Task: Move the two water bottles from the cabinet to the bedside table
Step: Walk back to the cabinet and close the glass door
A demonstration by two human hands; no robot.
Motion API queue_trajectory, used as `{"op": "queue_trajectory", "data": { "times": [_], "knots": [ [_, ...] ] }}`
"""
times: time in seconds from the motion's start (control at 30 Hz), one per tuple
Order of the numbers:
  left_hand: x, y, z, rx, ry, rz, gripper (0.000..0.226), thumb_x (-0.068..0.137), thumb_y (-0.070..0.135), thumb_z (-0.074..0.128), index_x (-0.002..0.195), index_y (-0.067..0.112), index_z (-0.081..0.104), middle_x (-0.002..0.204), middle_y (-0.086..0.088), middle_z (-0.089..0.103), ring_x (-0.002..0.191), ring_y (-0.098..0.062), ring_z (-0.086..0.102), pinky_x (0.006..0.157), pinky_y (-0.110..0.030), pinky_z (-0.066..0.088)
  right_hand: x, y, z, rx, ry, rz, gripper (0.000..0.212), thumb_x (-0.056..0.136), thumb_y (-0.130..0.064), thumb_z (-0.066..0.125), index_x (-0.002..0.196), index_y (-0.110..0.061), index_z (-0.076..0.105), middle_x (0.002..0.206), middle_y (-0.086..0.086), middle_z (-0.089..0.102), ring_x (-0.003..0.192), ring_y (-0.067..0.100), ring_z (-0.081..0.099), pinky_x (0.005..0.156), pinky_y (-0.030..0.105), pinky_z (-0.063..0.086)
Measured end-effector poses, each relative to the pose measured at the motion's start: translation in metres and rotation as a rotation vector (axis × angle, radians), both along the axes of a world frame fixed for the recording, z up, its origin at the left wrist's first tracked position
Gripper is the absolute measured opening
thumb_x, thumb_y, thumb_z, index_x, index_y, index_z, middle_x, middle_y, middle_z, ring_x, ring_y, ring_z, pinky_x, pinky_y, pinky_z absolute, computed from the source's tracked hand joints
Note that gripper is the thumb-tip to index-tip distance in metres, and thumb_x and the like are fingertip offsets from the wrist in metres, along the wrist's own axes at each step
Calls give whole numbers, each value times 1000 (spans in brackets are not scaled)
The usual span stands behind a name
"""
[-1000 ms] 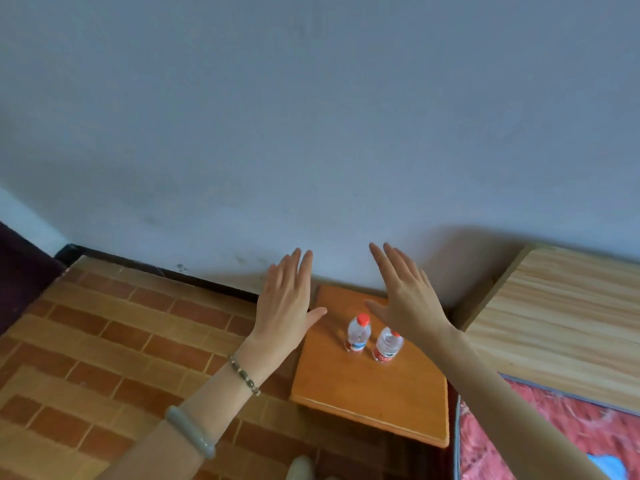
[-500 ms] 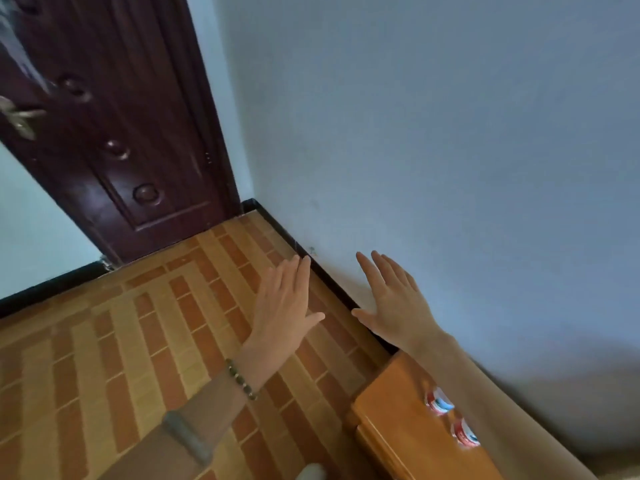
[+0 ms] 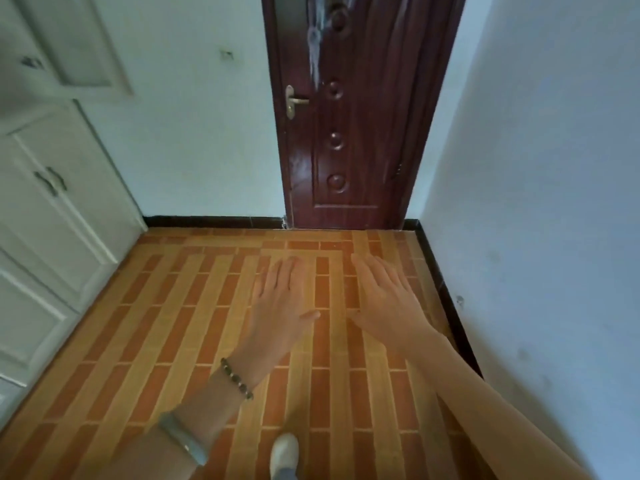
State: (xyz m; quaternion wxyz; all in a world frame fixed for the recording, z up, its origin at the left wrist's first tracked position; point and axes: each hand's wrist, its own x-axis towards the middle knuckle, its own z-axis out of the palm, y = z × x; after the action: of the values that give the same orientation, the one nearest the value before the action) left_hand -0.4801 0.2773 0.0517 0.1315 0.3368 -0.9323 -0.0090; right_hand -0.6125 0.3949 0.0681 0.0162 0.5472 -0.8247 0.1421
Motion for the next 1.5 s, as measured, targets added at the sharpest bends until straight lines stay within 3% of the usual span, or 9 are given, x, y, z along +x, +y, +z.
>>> {"op": "queue_trajectory", "data": {
  "times": [0.2, 0.53, 0.87, 1.2, 1.3, 1.5],
  "knots": [
    [20, -93, 8, -71, -43, 214, 92, 78, 56, 57, 143, 14, 8, 151, -7, 22, 139, -26, 19, 113, -42, 15, 4, -112, 3, 25, 2, 146, 89, 81, -46, 63, 145, -23, 5, 155, 5, 15, 143, 23, 10, 115, 42, 11],
    [40, -279, 26, -99, -31, 287, 92, 82, 51, 56, 144, 15, -1, 154, -7, 13, 140, -24, 13, 114, -42, 7, 12, -330, 9, 4, 12, 224, 85, 87, -35, 60, 147, -21, 1, 156, 9, 12, 143, 25, 10, 115, 40, 13],
    [41, -421, 19, -34, 31, 398, 91, 81, 56, 54, 145, 15, 2, 153, -6, 18, 139, -23, 18, 113, -39, 15, 19, -488, 16, -18, -9, 327, 74, 90, -31, 54, 147, -16, 8, 154, 12, 20, 140, 27, 19, 113, 40, 20],
    [12, -578, 8, 49, 58, 502, 89, 85, 48, 55, 145, 18, -4, 155, -6, 9, 140, -23, 14, 114, -40, 16, -15, -665, 13, -7, 17, 480, 70, 90, -24, 53, 147, -14, 12, 152, 14, 24, 137, 29, 25, 109, 41, 26],
    [-4, -634, 16, 59, 69, 522, 89, 83, 47, 57, 145, 18, 0, 153, -6, 16, 137, -24, 24, 111, -40, 25, -31, -727, 17, -9, -11, 530, 67, 92, -24, 49, 147, -17, 11, 154, 12, 19, 138, 28, 22, 110, 40, 24],
    [-27, -738, 31, 27, 73, 585, 87, 84, 53, 54, 144, 19, 1, 153, -6, 18, 136, -24, 26, 111, -40, 26, -55, -839, 29, -21, -15, 600, 67, 93, -28, 48, 147, -17, 9, 154, 13, 18, 139, 28, 21, 111, 40, 23]
  ]
}}
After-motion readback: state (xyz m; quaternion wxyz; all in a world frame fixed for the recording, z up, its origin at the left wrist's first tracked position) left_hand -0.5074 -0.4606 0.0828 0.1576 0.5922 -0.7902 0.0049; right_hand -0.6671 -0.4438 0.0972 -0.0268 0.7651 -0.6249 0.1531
